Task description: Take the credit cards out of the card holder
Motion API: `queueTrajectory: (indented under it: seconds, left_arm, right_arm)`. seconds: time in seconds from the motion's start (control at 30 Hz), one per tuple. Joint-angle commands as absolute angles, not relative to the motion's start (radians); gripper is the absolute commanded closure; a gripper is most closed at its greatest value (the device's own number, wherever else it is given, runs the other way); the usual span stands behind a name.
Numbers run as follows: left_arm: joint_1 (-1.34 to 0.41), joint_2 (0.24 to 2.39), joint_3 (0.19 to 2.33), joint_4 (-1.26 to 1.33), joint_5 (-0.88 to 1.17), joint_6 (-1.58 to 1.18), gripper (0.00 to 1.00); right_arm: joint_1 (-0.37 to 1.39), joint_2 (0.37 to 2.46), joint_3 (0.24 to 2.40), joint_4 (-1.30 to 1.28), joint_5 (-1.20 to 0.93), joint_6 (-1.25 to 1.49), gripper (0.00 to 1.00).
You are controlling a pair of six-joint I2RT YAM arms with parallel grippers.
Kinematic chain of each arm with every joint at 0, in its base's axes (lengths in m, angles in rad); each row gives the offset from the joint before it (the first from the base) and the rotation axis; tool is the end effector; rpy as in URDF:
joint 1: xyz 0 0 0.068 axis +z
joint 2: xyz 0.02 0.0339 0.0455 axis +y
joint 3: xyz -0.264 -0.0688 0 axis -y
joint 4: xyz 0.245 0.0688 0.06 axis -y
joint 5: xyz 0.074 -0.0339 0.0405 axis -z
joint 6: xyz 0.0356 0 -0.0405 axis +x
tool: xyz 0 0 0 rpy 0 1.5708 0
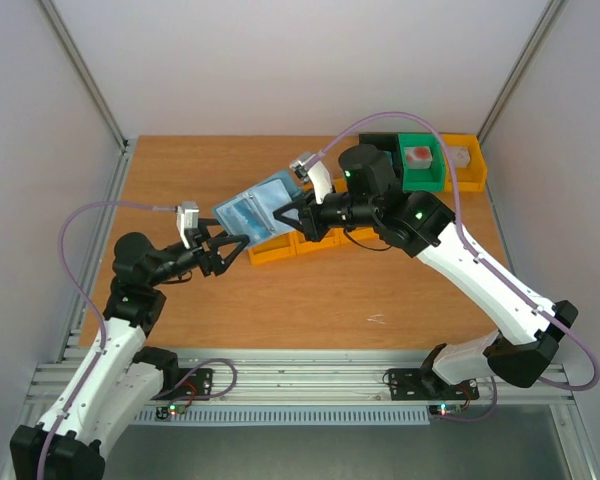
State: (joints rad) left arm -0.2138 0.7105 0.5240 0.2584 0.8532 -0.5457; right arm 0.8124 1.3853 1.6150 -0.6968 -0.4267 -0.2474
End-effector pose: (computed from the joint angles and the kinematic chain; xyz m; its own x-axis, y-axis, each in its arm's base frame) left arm 0.1594 -0.0620 0.3062 -0.3935 -0.2638 -0.8806 0.7834 0.4051 -0.4714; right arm 0.1896 0.2215 0.4393 -0.0762 -0.4046 -0.9113 -0.9630 0.2669 -0.0380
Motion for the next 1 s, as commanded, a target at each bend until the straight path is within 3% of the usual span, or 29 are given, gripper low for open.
queueTrajectory:
  seconds: [0.0,0.07,0.23,0.27,0.33,0.57,0.63,0.7,0.8,0.97]
  left_arm:
    - [-0.220,0.699,0.570,0.381,0.900,-0.575,0.25]
    - [-0.226,0.699,0.583,0.404,0.918,-0.583,0.41]
    - [-0.246,0.695,0.606,0.410,0.950,-0.581,0.94]
    - [-0.250,0.695,0.606,0.406,0.950,-0.580,0.99]
    - [-0.253,0.691,0.605,0.378,0.932,-0.581,1.00]
    - [-0.258,0.659,0.606,0.247,0.811,-0.481,1.00]
    - [-0.267,0.642,0.618,0.194,0.751,-0.405,1.00]
    - [-0.277,0.629,0.631,0.146,0.682,-0.331,1.00]
    - [-0.297,0.618,0.650,0.100,0.609,-0.240,1.00]
    - [-0.334,0.617,0.654,0.087,0.603,-0.222,1.00]
  right_arm:
    - [0.811,1.371,1.654,-0.644,-0.538,-0.293,0.99]
    - [0.811,1.381,1.654,-0.646,-0.549,-0.289,0.99]
    - [0.811,1.390,1.653,-0.649,-0.524,-0.289,0.98]
    - [0.811,1.388,1.655,-0.657,-0.497,-0.291,0.94]
    - [0.810,1.384,1.667,-0.695,-0.423,-0.302,0.85]
    - [0.790,1.396,1.790,-0.945,-0.176,-0.399,0.30]
    - [0.789,1.400,1.828,-0.995,-0.111,-0.415,0.28]
    - [0.802,1.398,1.866,-1.022,-0.046,-0.409,0.34]
    - [0.926,1.402,1.901,-0.989,0.057,-0.454,0.36]
    - [1.077,1.482,1.956,-0.897,-0.044,-0.449,0.36]
